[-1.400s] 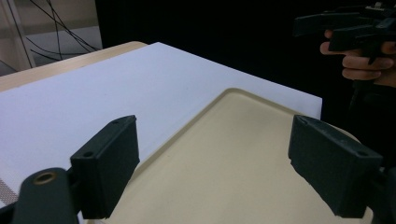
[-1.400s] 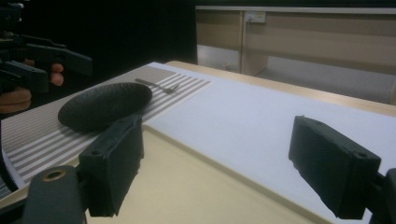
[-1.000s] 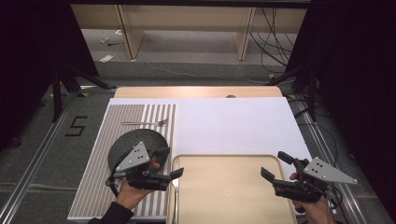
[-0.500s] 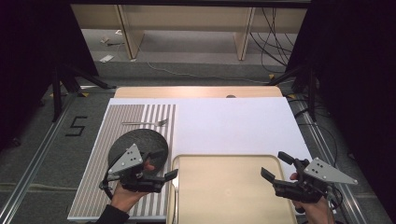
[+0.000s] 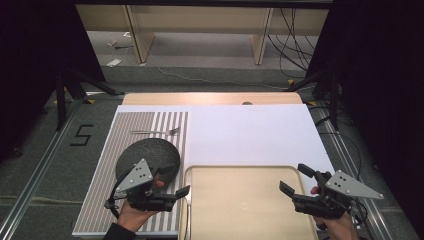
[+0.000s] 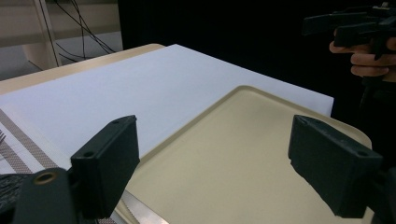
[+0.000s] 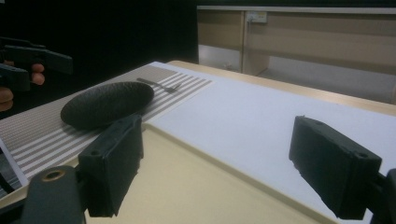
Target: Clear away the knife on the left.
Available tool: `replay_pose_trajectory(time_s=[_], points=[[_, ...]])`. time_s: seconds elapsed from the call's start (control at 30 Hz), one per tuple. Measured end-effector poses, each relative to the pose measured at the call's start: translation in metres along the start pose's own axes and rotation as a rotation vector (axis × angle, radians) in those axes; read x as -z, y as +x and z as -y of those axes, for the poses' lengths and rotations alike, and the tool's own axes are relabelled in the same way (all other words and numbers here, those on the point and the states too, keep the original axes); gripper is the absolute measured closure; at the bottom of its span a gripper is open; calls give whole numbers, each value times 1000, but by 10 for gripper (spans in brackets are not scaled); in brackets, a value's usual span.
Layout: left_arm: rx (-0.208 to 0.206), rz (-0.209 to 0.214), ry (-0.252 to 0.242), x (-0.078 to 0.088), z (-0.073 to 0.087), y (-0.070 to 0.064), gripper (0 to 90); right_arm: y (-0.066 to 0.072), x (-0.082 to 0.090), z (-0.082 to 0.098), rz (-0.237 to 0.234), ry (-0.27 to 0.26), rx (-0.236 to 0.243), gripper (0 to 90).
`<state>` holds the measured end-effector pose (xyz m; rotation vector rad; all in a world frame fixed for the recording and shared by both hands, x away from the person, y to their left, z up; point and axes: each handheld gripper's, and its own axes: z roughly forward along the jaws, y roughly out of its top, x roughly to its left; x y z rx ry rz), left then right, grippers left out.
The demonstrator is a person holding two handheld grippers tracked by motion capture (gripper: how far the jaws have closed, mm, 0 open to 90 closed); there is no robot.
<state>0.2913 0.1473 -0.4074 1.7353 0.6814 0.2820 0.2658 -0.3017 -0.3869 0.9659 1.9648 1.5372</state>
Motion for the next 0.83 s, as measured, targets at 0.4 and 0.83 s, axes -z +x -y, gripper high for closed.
replay_pose_trajectory(time_s=[0.4, 0.83], points=[[-1, 2, 1, -1, 0, 0, 159, 0, 0, 0, -2, -1, 1, 185], [-3, 5, 8, -2, 0, 0, 159, 0, 0, 0, -1, -2, 2, 185]])
